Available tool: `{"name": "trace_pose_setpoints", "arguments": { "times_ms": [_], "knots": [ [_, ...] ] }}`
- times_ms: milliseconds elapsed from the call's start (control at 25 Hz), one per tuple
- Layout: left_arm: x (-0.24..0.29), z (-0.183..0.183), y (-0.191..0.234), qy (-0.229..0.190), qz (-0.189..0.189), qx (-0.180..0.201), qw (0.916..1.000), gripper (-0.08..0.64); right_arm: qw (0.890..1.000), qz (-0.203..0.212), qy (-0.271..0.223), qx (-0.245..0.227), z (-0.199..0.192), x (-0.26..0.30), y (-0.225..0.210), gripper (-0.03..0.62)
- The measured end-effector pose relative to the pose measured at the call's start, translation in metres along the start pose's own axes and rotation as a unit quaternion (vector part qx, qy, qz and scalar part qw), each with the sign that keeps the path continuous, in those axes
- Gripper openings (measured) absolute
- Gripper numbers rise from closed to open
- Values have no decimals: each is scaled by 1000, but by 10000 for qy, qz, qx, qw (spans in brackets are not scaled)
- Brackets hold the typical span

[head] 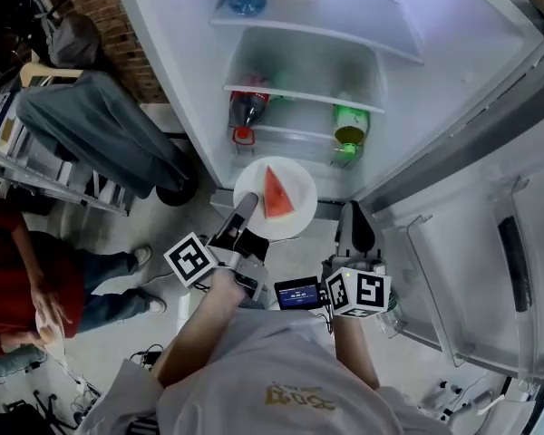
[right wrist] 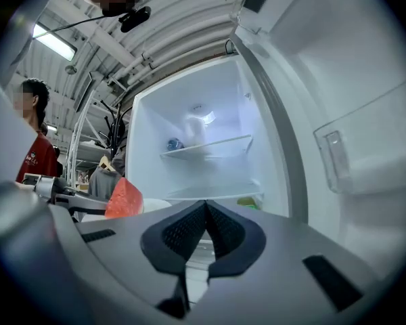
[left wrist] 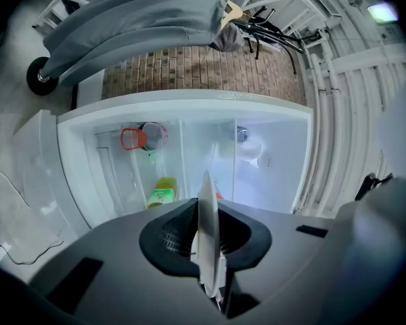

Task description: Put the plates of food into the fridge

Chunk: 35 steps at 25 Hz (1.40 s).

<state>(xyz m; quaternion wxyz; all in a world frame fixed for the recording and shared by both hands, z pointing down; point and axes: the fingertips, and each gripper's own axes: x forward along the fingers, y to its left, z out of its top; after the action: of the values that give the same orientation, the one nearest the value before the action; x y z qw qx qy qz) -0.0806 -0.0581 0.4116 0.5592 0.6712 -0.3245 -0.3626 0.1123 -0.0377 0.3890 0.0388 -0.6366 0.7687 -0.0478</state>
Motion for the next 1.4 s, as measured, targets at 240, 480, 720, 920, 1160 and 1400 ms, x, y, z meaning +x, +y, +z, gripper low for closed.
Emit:
{"name": "trace_pose_setpoints", "arguments": {
  "times_ms": [240, 480, 720, 920, 1160, 1400],
  "knots": [
    [37, 25, 3, 68, 20, 79, 9999, 32, 9998, -73, -74, -145, 7, 45, 0, 8],
    [71, 40, 11, 234, 101, 150, 9996, 34, 9997, -178, -78, -126, 10, 68, 1, 8],
    [96, 52, 20, 183, 195, 149, 9995, 34, 9996, -257, -20, -89, 11, 84, -11, 8],
    [111, 58, 16, -44, 128, 90, 9999, 34, 9999, -102, 3, -38, 13, 106, -19, 8],
    [125, 64, 17, -259, 150, 2, 9996, 34, 9998, 162, 42, -127, 14, 132, -20, 8],
    [142, 69, 24, -374, 194, -144, 9990, 34, 9994, 266, 132, -182, 7, 147, -23, 8]
  ]
}}
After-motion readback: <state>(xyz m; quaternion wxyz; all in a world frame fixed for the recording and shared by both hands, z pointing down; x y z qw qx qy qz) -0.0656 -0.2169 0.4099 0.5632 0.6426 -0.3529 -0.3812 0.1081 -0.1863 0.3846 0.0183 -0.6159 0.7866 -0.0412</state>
